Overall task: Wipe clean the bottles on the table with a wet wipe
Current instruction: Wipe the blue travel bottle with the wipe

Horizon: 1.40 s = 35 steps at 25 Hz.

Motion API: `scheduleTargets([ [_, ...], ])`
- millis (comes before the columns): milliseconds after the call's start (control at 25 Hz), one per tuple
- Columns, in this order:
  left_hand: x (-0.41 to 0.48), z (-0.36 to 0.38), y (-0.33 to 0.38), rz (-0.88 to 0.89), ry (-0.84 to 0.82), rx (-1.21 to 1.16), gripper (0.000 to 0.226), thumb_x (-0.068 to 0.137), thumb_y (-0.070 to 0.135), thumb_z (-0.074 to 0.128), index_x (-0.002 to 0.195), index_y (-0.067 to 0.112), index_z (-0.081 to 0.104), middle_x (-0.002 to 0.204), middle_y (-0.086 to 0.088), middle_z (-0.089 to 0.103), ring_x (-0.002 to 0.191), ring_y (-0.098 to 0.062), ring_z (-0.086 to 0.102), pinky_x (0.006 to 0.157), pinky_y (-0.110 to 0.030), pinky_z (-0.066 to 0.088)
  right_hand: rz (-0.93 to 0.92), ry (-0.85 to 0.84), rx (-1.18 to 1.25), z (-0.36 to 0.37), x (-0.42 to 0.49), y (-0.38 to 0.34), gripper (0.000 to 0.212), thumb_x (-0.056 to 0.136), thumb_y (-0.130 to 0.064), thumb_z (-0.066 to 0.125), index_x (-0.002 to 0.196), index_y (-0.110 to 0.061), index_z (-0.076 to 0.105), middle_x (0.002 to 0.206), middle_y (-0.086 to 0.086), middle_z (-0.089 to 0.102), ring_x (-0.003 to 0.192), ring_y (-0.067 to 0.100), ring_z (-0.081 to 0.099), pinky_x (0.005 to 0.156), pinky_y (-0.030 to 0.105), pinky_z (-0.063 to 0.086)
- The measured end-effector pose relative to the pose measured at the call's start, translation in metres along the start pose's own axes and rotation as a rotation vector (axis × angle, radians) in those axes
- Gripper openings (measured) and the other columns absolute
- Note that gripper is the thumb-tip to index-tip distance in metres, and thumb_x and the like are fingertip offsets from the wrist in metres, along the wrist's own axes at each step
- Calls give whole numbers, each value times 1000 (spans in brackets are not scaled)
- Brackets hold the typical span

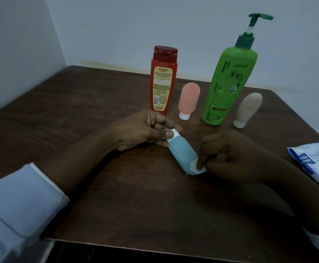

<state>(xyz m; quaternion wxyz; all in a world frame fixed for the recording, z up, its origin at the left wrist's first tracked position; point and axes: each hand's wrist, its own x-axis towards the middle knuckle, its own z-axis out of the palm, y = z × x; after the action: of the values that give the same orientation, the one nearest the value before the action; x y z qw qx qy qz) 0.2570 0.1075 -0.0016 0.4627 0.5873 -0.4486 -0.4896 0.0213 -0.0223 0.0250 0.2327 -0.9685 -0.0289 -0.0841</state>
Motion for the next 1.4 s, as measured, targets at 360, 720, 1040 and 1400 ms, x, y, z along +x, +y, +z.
scheduleTargets([
  [360,-1,3,0,4,-2,-32,28,97,-4,59,121,5,71,116,-10,78,106,-17,75,80,-23,62,-98,110,-245,19,11,-6,24,84,-10,61,102,-13,75,102,0,64,96,12,58,82,16,43],
  [720,-2,3,1,38,6,-12,30,96,-6,59,123,3,69,117,-12,77,105,-16,76,78,-22,61,-11,403,-105,9,4,5,15,86,-10,60,91,-12,74,94,-3,68,87,8,65,73,29,52],
  [1040,-3,6,-1,67,-1,-58,32,94,-9,60,123,3,69,120,-14,76,109,-21,74,81,-25,62,23,307,-154,21,14,16,29,91,-8,57,113,-15,73,116,-2,68,106,9,64,87,35,54],
  [1400,-4,2,5,87,171,-238,28,96,-4,58,117,6,72,120,-14,76,112,-24,71,98,-42,57,123,146,-76,9,6,8,71,73,-53,80,133,-29,52,139,-14,44,129,3,45,103,25,44],
])
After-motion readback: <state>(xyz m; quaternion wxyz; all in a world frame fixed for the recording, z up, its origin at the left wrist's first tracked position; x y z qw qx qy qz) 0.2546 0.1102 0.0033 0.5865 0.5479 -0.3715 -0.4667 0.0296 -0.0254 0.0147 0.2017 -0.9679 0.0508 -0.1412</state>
